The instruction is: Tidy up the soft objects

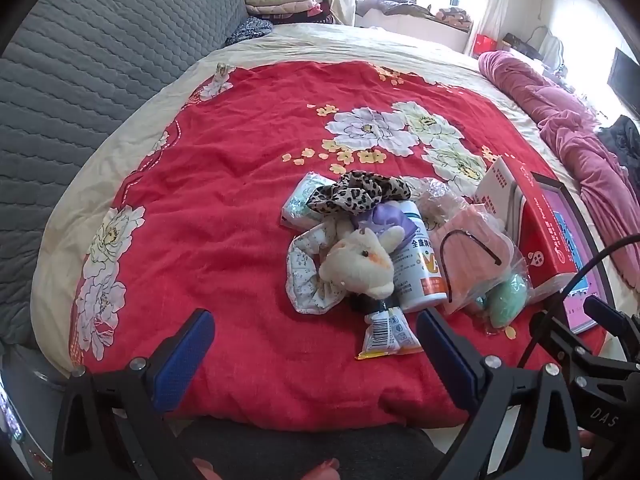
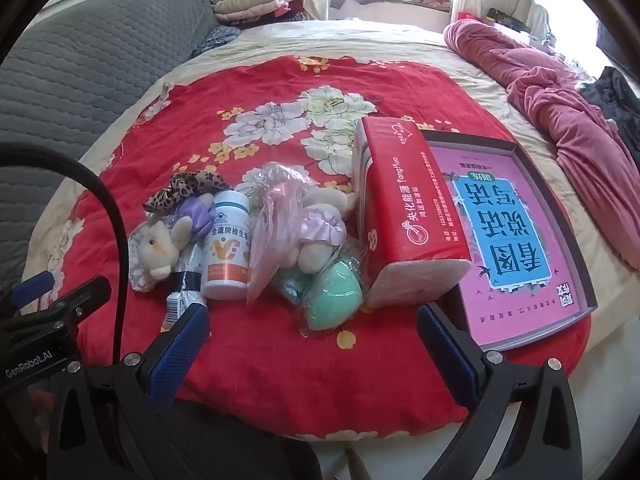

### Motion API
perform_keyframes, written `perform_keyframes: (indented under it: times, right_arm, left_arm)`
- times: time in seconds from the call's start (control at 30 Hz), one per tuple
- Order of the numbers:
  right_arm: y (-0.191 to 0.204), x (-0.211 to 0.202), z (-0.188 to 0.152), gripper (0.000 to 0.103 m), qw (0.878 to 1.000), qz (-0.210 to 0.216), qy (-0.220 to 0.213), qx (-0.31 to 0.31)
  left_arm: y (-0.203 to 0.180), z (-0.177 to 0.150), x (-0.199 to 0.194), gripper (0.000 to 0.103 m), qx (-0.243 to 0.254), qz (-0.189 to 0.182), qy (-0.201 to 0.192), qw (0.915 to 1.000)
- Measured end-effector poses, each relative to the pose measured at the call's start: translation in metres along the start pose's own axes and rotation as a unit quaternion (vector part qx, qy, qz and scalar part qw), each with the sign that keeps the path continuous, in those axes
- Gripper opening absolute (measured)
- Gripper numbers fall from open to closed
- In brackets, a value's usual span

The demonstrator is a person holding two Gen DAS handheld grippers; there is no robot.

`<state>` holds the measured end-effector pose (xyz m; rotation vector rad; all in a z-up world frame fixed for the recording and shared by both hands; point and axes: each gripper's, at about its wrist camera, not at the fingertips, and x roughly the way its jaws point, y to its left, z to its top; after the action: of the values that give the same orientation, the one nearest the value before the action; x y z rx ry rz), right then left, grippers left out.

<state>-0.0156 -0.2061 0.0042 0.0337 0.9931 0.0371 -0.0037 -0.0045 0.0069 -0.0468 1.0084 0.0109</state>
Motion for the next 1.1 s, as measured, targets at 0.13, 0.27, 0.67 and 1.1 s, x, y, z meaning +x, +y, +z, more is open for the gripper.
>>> perform_keyframes:
  times: [0.13,0.27,0.67,1.1]
  right_arm:
    - [0.0,0.0,0.0,0.103,1.0,0.002,0.0,0.001]
    - [0.0,-0.001,-0.001,0.103,1.0,0.001,0.0,0.001]
    - [-0.001,-0.002,-0.001,0.103,1.0,0.0,-0.002,0.002]
    - [0.0,-0.002,0.0,0.103,1.0,0.007,-0.004,0.003]
  left_arm:
    - [0.002,0.001,-0.002,0.101,0.0,-0.001,-0.003,1.0]
    - [0.0,0.001,-0.003,0.101,0.001,-0.003,-0.006,1.0]
    - [0.001,0.001,-0.006,0.101,0.001,-0.003,-0.012,0.9999]
    - [0.013,0.0,0.001,0.101,-0.022,-0.014,-0.007,0.9996]
